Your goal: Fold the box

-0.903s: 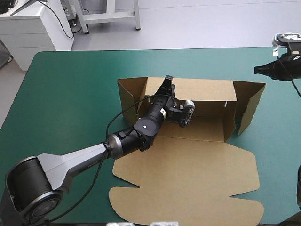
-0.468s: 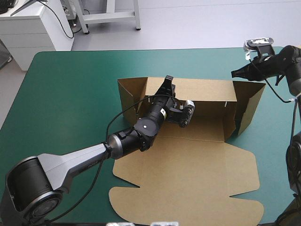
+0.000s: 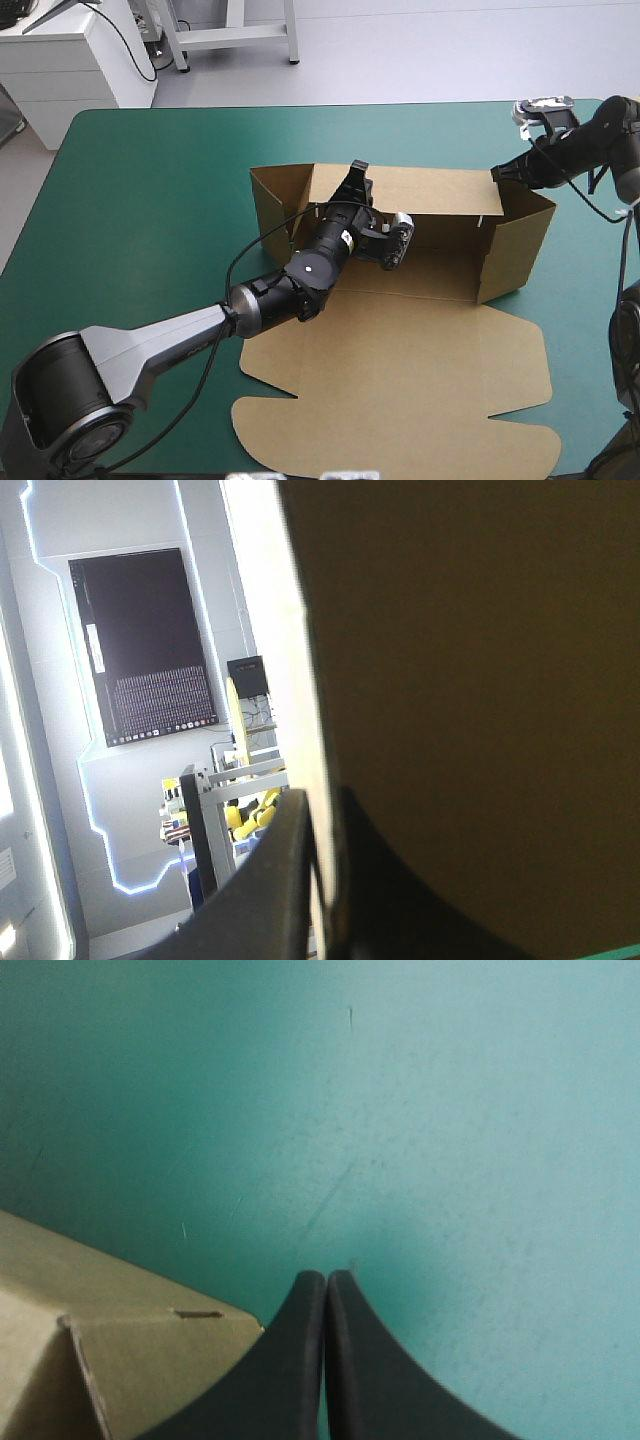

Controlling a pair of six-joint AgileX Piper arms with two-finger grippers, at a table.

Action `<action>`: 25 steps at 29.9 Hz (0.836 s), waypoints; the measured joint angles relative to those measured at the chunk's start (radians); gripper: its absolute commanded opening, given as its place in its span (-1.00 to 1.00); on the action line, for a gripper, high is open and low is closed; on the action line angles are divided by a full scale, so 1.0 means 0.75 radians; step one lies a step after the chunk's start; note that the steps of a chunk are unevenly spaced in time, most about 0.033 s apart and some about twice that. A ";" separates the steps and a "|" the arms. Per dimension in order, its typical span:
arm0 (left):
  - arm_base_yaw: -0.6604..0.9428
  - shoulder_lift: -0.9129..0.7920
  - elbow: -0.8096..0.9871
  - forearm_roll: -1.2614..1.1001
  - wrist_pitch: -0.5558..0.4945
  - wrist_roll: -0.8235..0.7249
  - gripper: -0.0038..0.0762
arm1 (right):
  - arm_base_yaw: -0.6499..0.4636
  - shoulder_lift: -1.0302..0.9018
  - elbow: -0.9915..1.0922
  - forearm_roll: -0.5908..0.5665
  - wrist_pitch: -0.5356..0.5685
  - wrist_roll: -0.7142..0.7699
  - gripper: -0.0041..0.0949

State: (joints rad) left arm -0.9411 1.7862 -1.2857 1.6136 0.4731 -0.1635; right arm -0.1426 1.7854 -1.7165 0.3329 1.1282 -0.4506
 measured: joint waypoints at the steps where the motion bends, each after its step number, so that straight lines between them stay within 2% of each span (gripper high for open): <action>1: 0.000 0.000 0.000 0.000 0.000 0.000 -0.92 | 0.000 0.000 0.000 0.000 0.014 0.000 -0.95; 11: 0.000 0.000 0.000 0.000 0.001 0.000 -0.92 | 0.000 -0.072 0.012 0.000 0.116 -0.008 -0.95; 14: 0.000 0.000 0.000 0.000 0.001 0.000 -0.92 | 0.000 -0.117 0.077 0.005 0.107 -0.020 -0.95; 17: 0.000 0.002 0.000 0.000 0.003 0.000 -0.92 | 0.000 -0.186 0.204 0.017 0.051 -0.055 -0.95; 21: 0.000 0.002 0.000 0.000 0.003 0.000 -0.92 | 0.000 -0.313 0.418 0.055 -0.100 -0.117 -0.95; 25: 0.000 0.002 0.000 0.000 0.003 0.000 -0.92 | 0.000 -0.470 0.631 0.172 -0.264 -0.210 -0.95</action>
State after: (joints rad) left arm -0.9411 1.7873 -1.2857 1.6136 0.4751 -0.1635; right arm -0.1426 1.4326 -1.2429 0.4616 0.9299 -0.6083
